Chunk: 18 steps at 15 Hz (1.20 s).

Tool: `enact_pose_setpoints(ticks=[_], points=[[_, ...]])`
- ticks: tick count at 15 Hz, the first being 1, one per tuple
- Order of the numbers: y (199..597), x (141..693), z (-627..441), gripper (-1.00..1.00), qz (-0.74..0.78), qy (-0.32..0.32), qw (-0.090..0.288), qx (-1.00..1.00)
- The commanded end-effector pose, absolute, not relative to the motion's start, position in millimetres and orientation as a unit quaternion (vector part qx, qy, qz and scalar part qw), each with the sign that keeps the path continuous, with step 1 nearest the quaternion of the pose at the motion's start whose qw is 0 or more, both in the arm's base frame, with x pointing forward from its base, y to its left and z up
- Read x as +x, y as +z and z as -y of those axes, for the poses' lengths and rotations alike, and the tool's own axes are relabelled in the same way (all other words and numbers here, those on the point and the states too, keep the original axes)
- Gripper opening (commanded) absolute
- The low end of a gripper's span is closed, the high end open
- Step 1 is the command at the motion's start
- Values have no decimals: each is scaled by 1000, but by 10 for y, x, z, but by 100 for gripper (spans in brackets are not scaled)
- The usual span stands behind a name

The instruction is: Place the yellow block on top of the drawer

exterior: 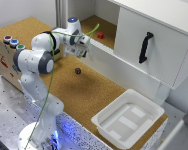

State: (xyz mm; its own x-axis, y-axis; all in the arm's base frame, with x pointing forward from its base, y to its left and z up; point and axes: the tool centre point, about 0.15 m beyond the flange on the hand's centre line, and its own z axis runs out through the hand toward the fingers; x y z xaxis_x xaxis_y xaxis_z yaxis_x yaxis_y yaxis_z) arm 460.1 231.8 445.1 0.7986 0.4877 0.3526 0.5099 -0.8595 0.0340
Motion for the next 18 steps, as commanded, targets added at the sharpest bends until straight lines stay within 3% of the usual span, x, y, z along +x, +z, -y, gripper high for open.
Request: enact_pose_setpoints(ticks=[1, 9, 18], points=[[5110, 4235, -3138, -100, 426, -120, 81, -893], [5163, 3586, -4295, -100, 703, -58, 61, -706], [4541, 3464, -4948, -100, 784, 14, 40, -619]])
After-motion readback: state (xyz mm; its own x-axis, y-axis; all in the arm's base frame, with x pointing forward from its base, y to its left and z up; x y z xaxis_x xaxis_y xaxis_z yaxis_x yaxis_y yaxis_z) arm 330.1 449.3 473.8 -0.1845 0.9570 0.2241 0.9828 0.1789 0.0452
